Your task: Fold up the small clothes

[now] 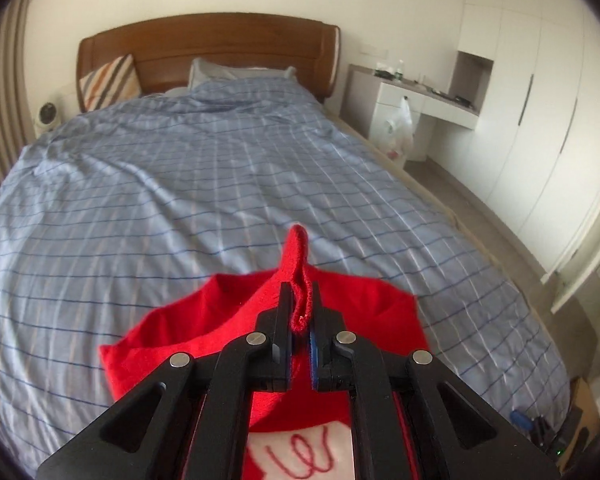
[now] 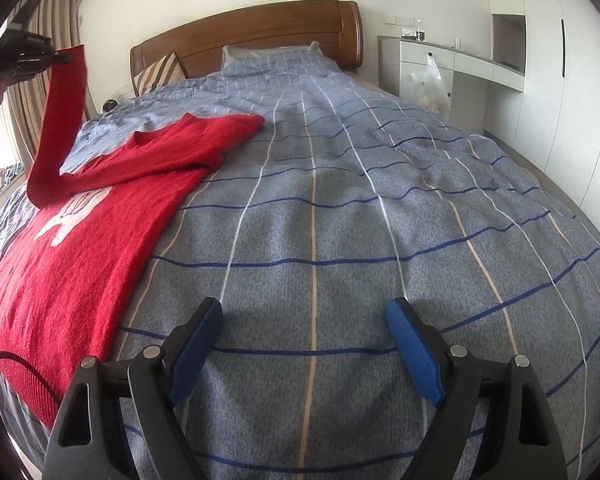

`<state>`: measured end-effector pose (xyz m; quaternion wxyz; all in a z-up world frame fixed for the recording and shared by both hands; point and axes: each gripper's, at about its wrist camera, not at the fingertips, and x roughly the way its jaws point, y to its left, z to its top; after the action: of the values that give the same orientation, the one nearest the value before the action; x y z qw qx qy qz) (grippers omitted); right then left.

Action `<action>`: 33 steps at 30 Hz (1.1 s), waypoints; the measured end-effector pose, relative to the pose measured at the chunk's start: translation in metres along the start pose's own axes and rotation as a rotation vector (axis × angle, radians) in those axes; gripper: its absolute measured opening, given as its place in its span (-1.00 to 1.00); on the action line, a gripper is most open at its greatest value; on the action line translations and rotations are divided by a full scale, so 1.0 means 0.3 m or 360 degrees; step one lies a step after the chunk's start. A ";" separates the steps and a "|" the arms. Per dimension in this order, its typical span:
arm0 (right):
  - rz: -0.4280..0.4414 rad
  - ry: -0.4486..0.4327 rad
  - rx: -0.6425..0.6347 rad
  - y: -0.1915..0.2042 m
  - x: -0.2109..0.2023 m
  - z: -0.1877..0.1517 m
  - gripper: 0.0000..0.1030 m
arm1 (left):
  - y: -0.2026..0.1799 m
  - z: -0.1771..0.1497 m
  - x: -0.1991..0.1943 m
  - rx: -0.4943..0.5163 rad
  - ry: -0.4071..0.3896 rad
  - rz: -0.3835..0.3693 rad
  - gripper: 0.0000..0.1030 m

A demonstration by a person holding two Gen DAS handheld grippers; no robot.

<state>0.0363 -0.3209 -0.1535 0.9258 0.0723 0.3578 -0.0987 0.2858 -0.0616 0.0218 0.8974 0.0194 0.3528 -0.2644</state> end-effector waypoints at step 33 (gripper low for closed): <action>-0.0022 0.0009 -0.0027 0.005 0.015 -0.008 0.74 | 0.495 -0.905 -0.178 -0.0487 -0.0011 0.0713 0.89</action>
<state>0.0385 -0.3194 -0.1583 0.9247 0.0624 0.3616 -0.1017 0.1567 0.1508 -0.1701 0.9273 -0.0397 0.3723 -0.0029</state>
